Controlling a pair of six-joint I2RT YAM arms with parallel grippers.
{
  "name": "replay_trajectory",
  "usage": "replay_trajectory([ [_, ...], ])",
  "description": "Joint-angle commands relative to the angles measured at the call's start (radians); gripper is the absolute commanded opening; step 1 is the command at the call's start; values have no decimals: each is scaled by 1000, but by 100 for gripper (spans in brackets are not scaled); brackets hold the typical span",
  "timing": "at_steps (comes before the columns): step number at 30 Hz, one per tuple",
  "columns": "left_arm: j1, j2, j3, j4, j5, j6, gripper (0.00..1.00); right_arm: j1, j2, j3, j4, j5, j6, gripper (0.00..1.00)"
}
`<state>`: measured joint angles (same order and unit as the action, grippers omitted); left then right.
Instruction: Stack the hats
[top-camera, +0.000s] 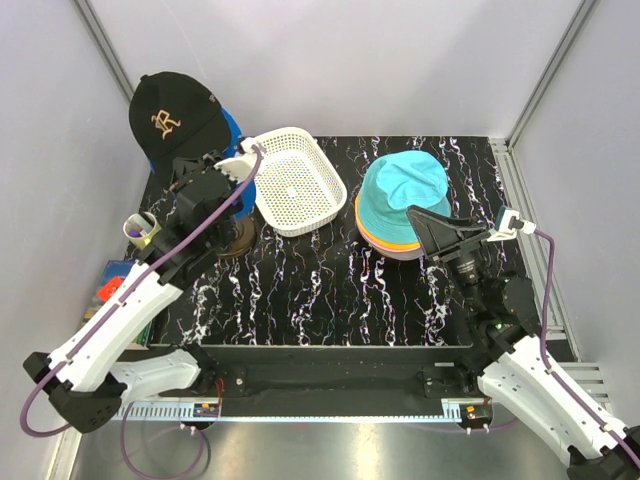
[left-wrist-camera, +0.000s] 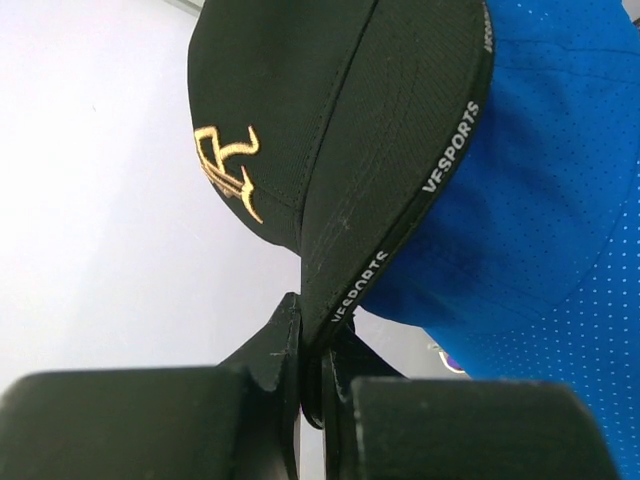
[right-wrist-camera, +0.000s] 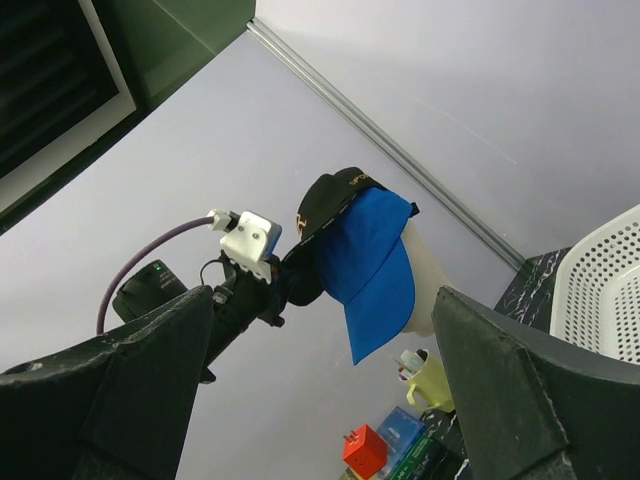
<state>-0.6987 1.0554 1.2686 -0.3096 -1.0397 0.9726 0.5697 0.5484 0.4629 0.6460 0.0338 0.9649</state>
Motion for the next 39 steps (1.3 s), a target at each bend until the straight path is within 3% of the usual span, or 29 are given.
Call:
replay_trajectory([
  [1, -8, 81, 47, -115, -6, 86, 0, 6, -4, 0, 34, -5, -11, 98],
  [7, -42, 104, 72, -146, -26, 155, 0, 6, -28, -4, 24, 5, -22, 98],
  [12, -108, 80, -3, -161, -37, 256, 0, 6, -36, -6, 18, 14, -29, 98],
  [22, -166, 49, -92, -221, -36, 298, 0, 6, -33, -6, 20, 11, -22, 98],
  [39, -217, 28, -196, -371, 116, 86, 0, 6, -28, -7, 26, 3, -11, 98],
])
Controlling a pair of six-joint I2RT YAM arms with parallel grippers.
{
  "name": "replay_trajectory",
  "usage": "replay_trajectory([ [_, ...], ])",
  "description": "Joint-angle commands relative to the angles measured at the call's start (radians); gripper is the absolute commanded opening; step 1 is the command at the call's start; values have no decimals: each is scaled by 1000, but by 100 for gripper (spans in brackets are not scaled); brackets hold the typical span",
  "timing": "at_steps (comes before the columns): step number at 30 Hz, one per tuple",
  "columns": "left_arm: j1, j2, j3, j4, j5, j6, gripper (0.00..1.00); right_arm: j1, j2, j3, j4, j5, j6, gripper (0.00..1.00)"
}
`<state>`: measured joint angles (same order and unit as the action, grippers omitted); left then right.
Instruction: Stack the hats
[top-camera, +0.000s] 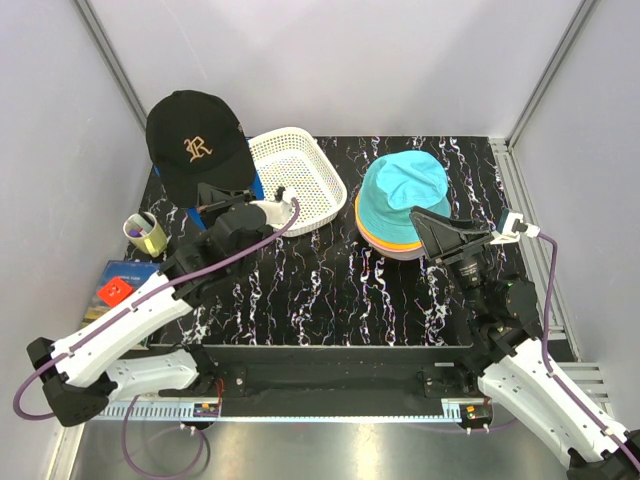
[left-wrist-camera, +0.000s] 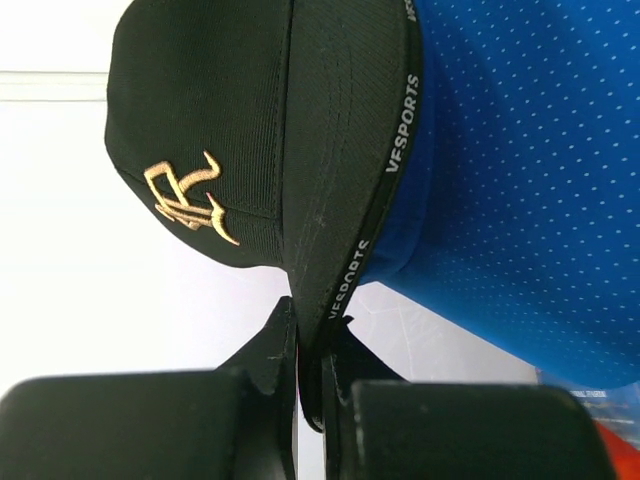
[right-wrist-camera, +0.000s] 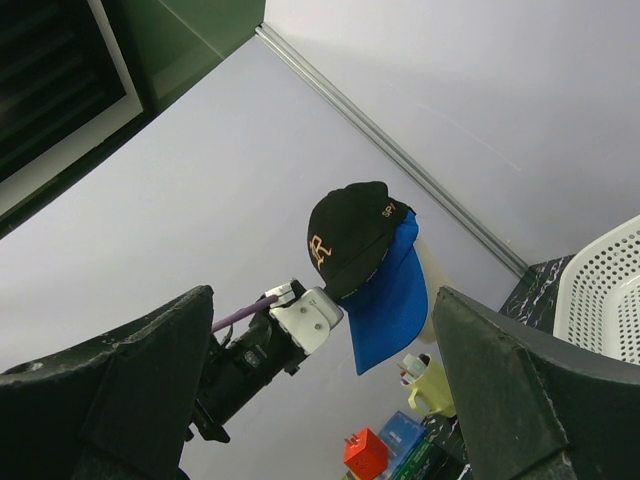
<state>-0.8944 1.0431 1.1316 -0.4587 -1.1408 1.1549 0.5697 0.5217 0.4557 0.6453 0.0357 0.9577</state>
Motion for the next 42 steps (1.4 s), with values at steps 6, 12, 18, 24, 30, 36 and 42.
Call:
replay_trajectory([
  [6, -32, 41, -111, -276, 242, -191, 0, 6, -11, -3, 25, 6, -5, 98],
  [12, -43, 41, -101, -316, 277, -284, 0, 5, -20, -5, 17, 16, -17, 98],
  [18, -57, 52, -87, -307, 256, -330, 38, 6, -32, -3, -6, 35, -37, 99],
  [24, -67, 61, -20, -262, 199, -379, 92, 6, -58, -2, -32, 58, -63, 98],
  [30, -89, 54, 8, -262, 175, -432, 99, 6, -80, 0, -55, 75, -83, 99],
  [36, -178, 64, 80, -267, 82, -530, 99, 6, -78, 30, -126, 108, -155, 99],
  [42, -238, 46, 189, -242, 211, -737, 99, 6, 20, 190, -378, 180, -399, 100],
])
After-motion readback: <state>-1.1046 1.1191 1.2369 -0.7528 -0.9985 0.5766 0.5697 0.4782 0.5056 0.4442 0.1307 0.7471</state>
